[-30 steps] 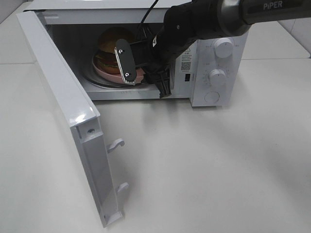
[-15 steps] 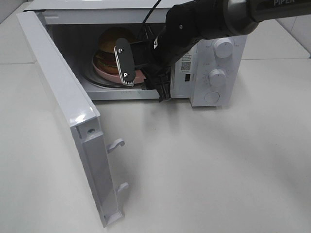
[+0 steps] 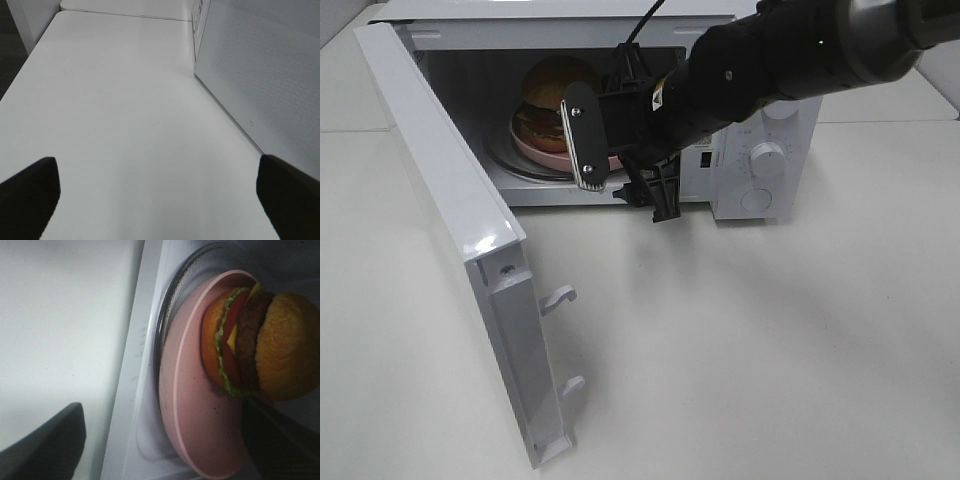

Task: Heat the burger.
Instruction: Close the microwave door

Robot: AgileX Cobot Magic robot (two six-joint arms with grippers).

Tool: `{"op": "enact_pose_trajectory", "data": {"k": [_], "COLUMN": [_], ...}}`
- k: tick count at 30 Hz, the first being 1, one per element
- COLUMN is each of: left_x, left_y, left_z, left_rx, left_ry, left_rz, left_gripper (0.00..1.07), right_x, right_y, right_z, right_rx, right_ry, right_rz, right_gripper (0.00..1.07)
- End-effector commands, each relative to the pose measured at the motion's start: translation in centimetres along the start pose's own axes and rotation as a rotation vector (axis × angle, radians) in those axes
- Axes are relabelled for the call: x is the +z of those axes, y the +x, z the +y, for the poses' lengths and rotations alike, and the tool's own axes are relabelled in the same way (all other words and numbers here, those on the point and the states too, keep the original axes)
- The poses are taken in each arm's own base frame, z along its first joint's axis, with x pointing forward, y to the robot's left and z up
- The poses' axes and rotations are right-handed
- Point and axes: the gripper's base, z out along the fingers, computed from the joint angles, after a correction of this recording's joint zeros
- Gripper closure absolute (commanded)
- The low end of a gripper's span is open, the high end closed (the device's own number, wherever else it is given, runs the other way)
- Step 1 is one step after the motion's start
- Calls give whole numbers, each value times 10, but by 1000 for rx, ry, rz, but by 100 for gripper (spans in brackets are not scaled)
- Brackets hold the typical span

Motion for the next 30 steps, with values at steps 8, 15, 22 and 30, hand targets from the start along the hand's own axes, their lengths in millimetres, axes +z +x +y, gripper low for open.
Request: {"op": "enact_pose_trajectory", "data": {"k": [8,15,22,30], "left_x": [-2,-2,-2,-2], "left_y": [0,0,0,0], "left_z": [0,0,0,0], "left_rx": [-1,-1,-1,-1], "left_ry": [4,4,4,4], "left_rz": [-29,-29,-29,-29], "left_gripper": [7,7,7,7], "right_x": [-32,-56,-85,-119], "right_y": [2,4,6,7], "right_z": [14,23,30,30], "right_rx": [-3,-1,162,568], "right_ry": [90,112,123,111], "right_rz": [-28,-33,-45,-59], "right_gripper": [31,31,31,31]}}
